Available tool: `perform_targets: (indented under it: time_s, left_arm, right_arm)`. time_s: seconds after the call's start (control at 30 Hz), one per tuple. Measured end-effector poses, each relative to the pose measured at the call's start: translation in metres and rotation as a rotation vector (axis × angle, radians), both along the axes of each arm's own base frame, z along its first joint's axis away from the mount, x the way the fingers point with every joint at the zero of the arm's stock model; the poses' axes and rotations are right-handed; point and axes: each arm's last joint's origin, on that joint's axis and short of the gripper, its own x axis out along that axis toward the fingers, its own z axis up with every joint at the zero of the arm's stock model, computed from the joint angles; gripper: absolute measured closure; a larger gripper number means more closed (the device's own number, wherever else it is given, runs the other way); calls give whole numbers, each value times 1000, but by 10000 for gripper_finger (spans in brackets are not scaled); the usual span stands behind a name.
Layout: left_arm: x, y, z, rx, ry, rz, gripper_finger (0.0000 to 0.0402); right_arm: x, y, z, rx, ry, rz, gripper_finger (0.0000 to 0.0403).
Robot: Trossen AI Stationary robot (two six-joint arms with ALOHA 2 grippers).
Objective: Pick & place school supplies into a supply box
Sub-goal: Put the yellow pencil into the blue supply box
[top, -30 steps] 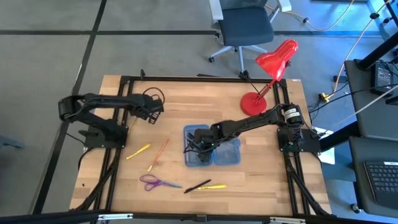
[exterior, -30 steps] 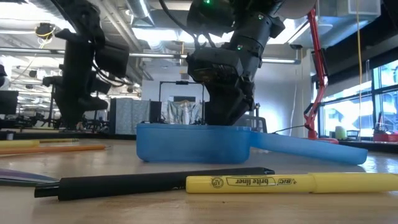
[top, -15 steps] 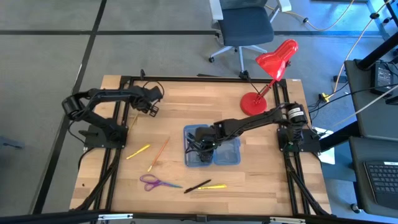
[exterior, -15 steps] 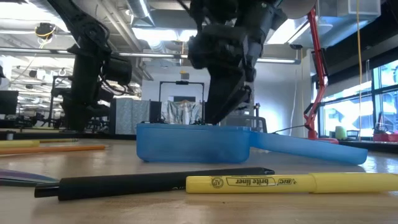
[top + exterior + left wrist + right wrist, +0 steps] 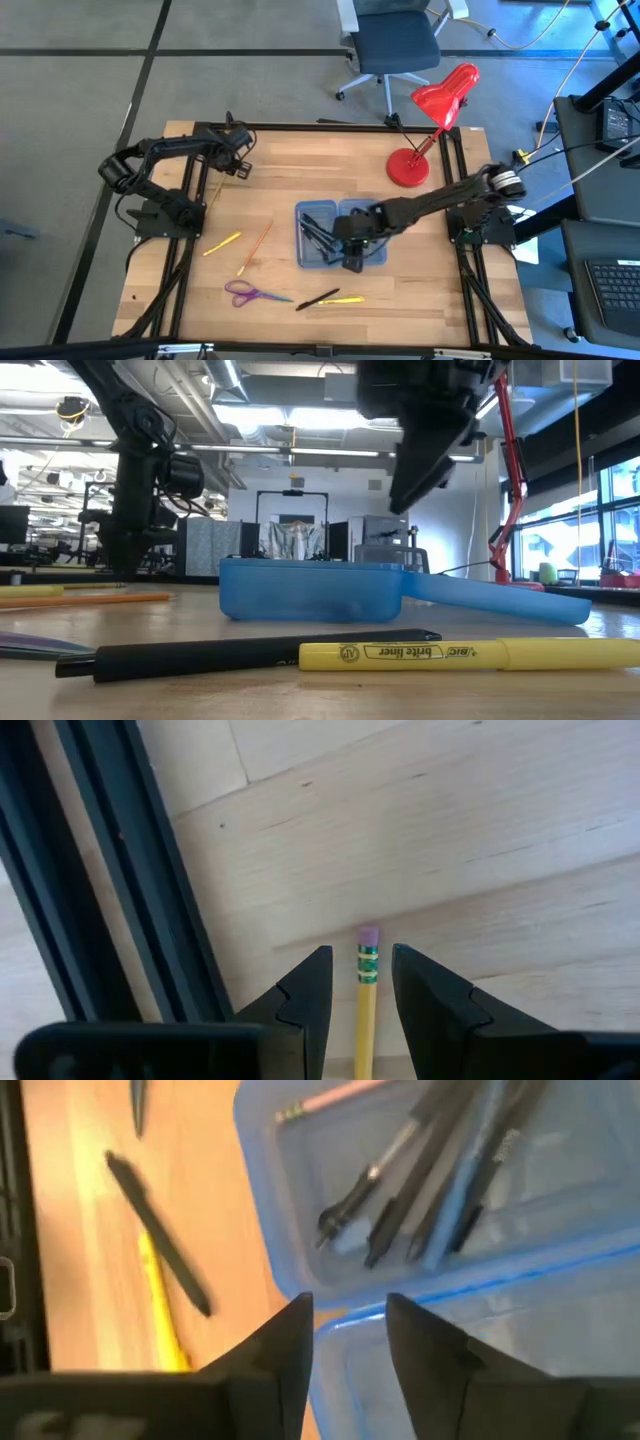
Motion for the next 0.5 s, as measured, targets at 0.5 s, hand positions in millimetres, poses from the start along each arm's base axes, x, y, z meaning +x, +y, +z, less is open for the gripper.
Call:
perform_targets:
  time_s: [0.5]
  left_arm:
    - [-21,1,-28,-78,-112,60,305]
  right_arm:
    - [-64,3,-6,155,-283,-61,271]
